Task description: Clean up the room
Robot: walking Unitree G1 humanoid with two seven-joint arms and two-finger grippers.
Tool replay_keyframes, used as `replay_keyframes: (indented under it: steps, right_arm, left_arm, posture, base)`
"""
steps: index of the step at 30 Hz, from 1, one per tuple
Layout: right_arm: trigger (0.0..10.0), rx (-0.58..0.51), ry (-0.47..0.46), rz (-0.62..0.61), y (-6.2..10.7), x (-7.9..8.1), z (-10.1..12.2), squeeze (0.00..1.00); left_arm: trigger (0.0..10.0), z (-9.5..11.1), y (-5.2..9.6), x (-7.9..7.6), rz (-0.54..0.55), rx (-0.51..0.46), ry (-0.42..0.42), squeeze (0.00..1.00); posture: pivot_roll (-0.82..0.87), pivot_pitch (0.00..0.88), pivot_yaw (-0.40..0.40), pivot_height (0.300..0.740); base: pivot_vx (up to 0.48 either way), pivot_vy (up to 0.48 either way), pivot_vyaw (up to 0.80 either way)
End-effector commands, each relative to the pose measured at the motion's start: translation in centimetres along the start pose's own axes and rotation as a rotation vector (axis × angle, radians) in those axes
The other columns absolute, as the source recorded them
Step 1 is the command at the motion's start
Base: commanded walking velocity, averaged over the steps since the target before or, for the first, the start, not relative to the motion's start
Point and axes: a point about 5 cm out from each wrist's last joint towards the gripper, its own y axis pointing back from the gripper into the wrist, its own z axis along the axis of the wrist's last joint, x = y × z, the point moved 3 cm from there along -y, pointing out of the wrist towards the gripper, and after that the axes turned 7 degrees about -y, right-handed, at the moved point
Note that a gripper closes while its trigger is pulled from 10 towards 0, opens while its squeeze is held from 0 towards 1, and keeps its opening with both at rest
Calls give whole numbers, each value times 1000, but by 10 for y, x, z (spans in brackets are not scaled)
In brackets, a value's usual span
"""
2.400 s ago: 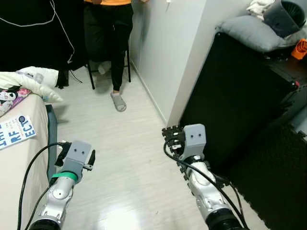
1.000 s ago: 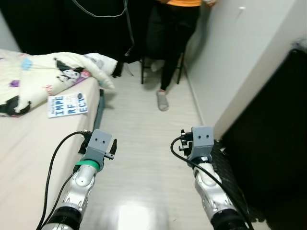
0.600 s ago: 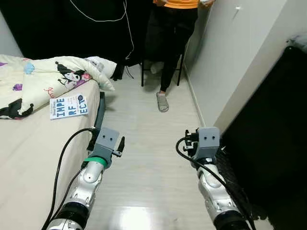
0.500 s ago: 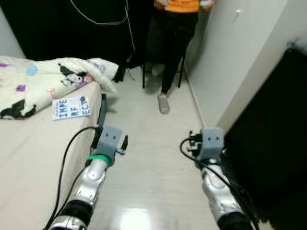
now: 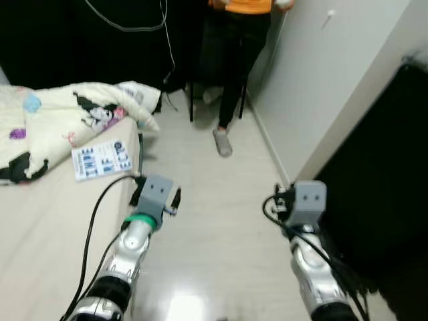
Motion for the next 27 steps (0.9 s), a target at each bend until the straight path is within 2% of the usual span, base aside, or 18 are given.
replay_keyframes:
  steps: [1,13,16,27]
  right_arm:
    - [10000,10,1,16,2,5,-3,0]
    - [10000,13,5,16,4,4,-4,0]
    - [10000,12,5,15,4,4,-4,0]
    - [10000,15,5,11,4,3,-4,0]
  left_arm:
    - [10000,-8,3,-4,-17,28,11,0]
    - [10000,-4,3,-10,-42,7,-10,0]
    - [10000,-2,2,-12,-52,-2,-15,0]
    - [10000,-1,2,-14,-64,-6,-18,0]
  posture:
    - [-116,58,-21,720]
    - [-120,58,-17,720]
    - [-120,58,-17,720]
    - [-126,59,-13,720]
  base:
    - [0,0,0]
    - [0,0,0]
    - [0,-285,0]
    - [276,-309,0]
